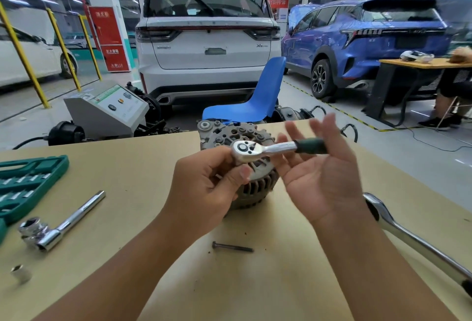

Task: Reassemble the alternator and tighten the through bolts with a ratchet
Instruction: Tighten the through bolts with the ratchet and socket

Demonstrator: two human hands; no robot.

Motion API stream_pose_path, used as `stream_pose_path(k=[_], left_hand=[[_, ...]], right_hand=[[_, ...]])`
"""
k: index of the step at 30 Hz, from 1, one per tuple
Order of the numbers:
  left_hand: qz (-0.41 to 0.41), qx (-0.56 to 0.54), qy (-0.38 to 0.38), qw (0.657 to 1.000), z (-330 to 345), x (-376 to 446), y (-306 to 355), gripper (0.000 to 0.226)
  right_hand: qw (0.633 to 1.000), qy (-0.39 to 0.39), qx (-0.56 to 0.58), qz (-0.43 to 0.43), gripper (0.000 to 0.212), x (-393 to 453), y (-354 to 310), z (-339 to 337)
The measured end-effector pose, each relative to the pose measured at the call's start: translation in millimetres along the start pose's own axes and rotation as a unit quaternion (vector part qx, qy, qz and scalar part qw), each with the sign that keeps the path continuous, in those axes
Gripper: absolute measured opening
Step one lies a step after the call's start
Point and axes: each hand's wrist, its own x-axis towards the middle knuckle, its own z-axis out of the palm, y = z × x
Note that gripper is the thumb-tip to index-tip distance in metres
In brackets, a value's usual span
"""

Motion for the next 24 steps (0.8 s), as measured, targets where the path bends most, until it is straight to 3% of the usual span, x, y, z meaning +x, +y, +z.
stream_pose_path(k=[2, 3, 4, 5, 6, 8, 10, 15, 20, 23, 24], left_hand=[[0.013, 0.021, 0.011, 1.000, 1.4, -1.2, -0.7, 0.019], [0.021, 0.030, 0.016, 0.999, 2.2, -1.6, -0.8, 0.019], [0.028, 0.040, 0.019, 0.999, 3.2, -1.9, -0.6, 0.020], [0.033, 0.049, 0.023, 0.998, 4.0, -2.0, -0.4, 0.021], [0.034, 0.056, 0.028, 0.997, 4.3, -2.2, -0.2, 0.023], [0.033, 0.064, 0.041, 0.997, 4.2, -2.5, -0.3, 0.020], [0.036, 0.065, 0.049, 0.996, 3.2, -2.0, -0.3, 0.015], [0.043, 0.065, 0.020, 0.997, 1.5, 2.2, 3.5, 0.012], [0.061, 0.052, -0.029, 0.996, -4.5, 1.0, 4.7, 0.010], [0.051, 0.034, -0.051, 0.997, -8.5, 2.6, 6.9, 0.014], [0.049, 0.033, -0.049, 0.997, -9.0, 2.7, 7.0, 0.014]], right_hand=[[0.981, 0.088, -0.137, -0.107, 0.050, 3.1, -11.5, 1.2], [0.934, 0.118, -0.271, -0.202, 0.045, 3.3, -15.5, -0.3], [0.853, 0.125, -0.401, -0.311, 0.040, 2.0, -18.6, -1.7], [0.762, 0.092, -0.496, -0.406, 0.034, -1.1, -20.2, -1.8], [0.698, 0.038, -0.555, -0.451, 0.031, -5.0, -20.3, -1.1], [0.652, -0.042, -0.624, -0.428, 0.039, -14.0, -22.2, 2.0], [0.612, -0.073, -0.695, -0.370, 0.051, -21.9, -28.9, 7.8], [0.535, -0.198, -0.764, -0.300, 0.025, -39.5, -36.6, 12.8], [0.478, -0.194, -0.810, -0.279, 0.034, -53.4, -38.5, 29.5], [0.392, -0.122, -0.870, -0.271, 0.032, -47.1, -38.9, 52.0], [0.384, -0.106, -0.881, -0.255, 0.029, -48.1, -37.1, 58.1]])
